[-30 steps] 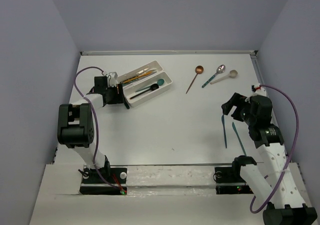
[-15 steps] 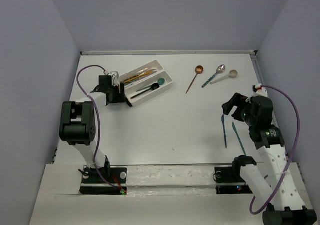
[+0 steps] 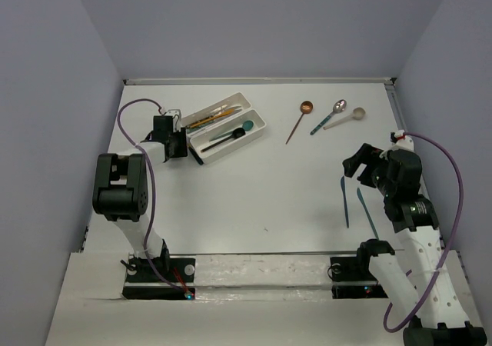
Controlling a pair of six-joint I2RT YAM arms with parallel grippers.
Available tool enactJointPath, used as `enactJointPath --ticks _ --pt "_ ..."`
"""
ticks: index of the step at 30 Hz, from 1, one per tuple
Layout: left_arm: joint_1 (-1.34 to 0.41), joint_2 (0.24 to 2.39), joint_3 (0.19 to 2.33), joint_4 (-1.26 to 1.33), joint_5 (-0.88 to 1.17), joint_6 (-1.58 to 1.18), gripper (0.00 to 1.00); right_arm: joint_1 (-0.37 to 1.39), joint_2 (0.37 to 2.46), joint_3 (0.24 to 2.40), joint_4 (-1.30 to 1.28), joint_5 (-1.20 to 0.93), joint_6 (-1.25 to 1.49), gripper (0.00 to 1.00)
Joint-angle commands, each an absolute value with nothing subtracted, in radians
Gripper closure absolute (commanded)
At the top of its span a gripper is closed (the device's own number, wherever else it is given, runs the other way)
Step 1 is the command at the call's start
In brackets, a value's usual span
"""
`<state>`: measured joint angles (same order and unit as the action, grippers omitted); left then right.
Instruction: Sort the eating utensils into containers
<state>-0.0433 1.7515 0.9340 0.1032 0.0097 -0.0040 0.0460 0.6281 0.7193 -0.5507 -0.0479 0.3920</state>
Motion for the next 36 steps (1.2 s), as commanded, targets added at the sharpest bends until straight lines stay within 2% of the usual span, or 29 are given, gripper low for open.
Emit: enactJointPath --ticks 1,11,23,29,36 --pt "-0.031 1.754 0.931 0.072 0.058 -0.011 0.43 0.040 0.615 0.715 -0.506 -0.032 0.379 0.15" --pt "0.069 1.681 1.041 0.080 0.107 -0.049 0.42 0.040 0.623 0.715 -0.506 -0.034 0.377 0.14" --pt "0.078 1.888 1.247 0.057 0.202 -0.046 0.51 0.040 0.627 0.713 -0.503 -0.017 0.379 0.14" --pt "0.089 1.957 1.281 0.060 0.187 -0.069 0.56 0.040 0.626 0.712 -0.505 -0.015 0.376 0.14" --pt "0.092 2.000 1.290 0.074 0.242 -0.063 0.58 0.040 0.626 0.712 -0.503 -0.006 0.377 0.14"
